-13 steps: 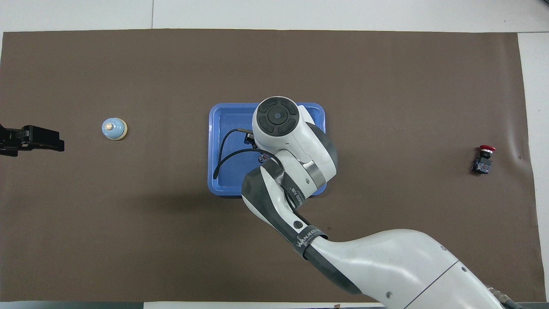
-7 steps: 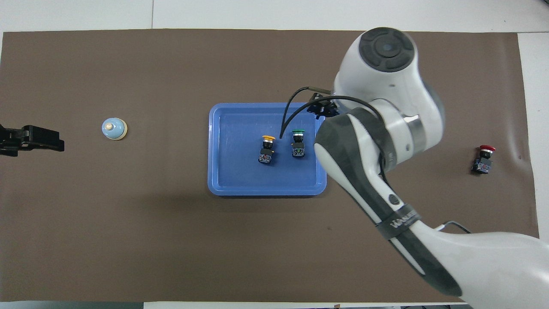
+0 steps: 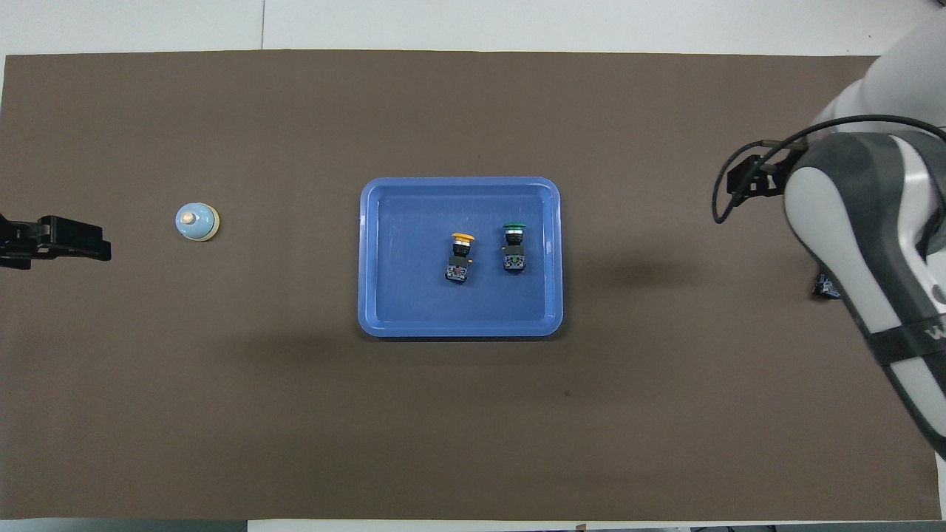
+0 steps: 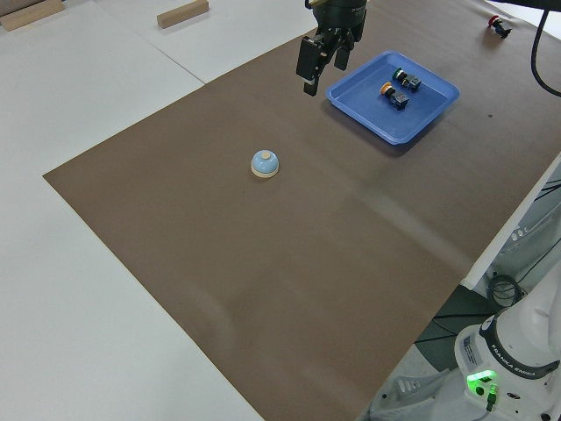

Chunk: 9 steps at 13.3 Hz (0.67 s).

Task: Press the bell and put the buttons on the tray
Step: 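Move the right gripper to the red-capped button and grasp it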

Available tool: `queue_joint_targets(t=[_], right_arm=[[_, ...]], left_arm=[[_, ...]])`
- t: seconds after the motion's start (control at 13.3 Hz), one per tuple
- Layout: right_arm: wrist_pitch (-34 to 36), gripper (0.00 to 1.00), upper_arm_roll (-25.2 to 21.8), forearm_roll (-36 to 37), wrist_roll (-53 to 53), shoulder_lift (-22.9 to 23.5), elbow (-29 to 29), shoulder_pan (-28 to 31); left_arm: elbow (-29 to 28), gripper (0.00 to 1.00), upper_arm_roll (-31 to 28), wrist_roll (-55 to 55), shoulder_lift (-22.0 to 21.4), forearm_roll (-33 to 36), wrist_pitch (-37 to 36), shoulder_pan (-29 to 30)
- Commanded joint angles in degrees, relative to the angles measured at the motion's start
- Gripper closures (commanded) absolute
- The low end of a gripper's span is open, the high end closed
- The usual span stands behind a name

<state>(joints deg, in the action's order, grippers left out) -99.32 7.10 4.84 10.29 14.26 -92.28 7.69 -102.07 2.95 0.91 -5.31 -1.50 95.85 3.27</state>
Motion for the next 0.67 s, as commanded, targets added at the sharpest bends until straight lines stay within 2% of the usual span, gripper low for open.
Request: queue_joint_targets(t=[0.0,0.15,0.38,0.6], right_arm=[[-4.8,0.00,0.7,0.8,-6.3,-2.9,-5.9,6.7],[-11.6,0.00,0.7,4.3,-7.4,-5.2,-12.9,9.7],[-25.1,0.00,0.7,4.9,-7.9,-9.3,-26.1,14.5],[-35.0,0.00,0.7,4.9,-7.5,-9.5,-32.9,17.0]], left_arm=[[0.7,0.00,-0.3,0.0,0.0,-0.6,-0.8,-0.1],[0.7,0.00,-0.3,0.0,0.0,-0.6,-0.8,-0.1],[0.7,0.00,-0.3,0.0,0.0,-0.6,-0.8,-0.1],[0.7,0.00,-0.3,0.0,0.0,-0.6,-0.8,-0.1]])
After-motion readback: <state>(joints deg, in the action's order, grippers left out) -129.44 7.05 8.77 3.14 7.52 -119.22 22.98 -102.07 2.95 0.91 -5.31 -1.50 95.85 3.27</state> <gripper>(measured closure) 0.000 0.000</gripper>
